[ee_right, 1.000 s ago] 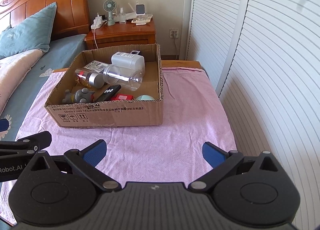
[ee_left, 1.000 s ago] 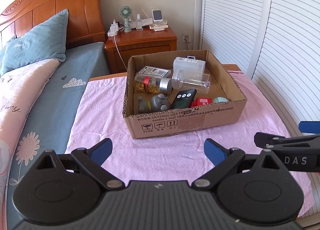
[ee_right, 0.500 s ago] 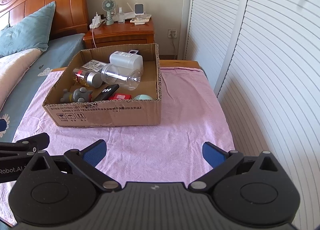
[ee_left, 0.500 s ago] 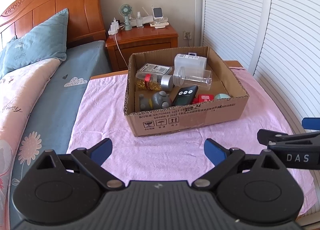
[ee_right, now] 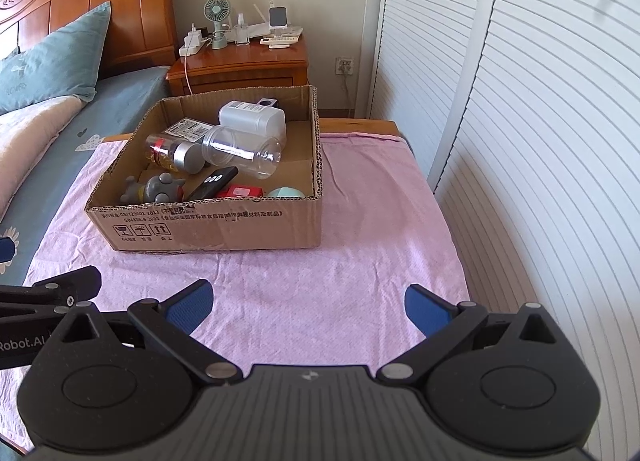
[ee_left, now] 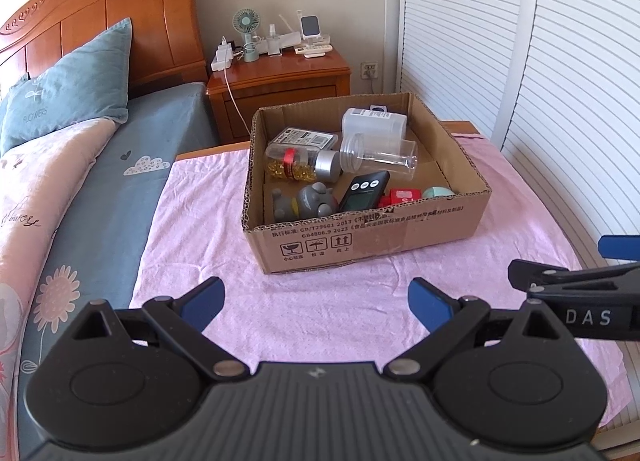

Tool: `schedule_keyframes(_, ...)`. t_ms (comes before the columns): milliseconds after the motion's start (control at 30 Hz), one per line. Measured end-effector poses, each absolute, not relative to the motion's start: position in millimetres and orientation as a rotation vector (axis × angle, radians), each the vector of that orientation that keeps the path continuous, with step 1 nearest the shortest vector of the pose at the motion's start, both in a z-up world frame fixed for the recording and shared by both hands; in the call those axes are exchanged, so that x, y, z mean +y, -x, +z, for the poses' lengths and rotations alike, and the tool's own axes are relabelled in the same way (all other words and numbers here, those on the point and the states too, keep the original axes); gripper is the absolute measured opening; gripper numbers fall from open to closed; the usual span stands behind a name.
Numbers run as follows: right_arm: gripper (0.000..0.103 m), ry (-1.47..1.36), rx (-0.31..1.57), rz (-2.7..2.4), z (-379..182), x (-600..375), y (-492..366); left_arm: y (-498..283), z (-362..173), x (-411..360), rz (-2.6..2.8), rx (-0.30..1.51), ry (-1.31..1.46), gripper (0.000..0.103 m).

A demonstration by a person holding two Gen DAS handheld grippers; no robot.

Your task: Organize rigid objects

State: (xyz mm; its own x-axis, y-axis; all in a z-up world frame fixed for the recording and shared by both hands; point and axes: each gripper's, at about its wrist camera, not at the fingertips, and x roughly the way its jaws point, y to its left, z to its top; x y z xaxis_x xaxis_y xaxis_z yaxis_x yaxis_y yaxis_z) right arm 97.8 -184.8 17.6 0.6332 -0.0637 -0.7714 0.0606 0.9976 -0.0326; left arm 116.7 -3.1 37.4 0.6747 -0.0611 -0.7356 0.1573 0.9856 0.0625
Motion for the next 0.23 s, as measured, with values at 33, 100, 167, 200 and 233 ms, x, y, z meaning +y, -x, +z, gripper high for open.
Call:
schedule_keyframes(33,0.103,0.004,0.881,-0.071,17.8,-184.8,-97.5,-116.6,37.6,-2.9,-0.124,0.822,-0.124,0.098)
schedule_keyframes(100,0.103,0.002,0.882,-0.071,17.9,-184.8,-97.4,-116.6,37.9,-2.7,-0.124,0.821,-0.123,0.098)
schedule_keyframes(167,0.103,0.003,0.884,-0.071,17.8,-184.7,-97.1,-116.5,37.8,-2.9,-0.124,0.823,-0.124,0.098)
schedule_keyframes(200,0.103,0.004,0.884,-0.071,17.9,-184.6,-97.0,-116.3,37.8,-3.3,-0.124,0.823,-0.124,0.098)
schedule_keyframes(233,0.103,0.003,0.884,-0.07,17.9,-184.6,-97.0,-116.3,37.8,-3.3,-0.124,0.823,-0.124,0.098)
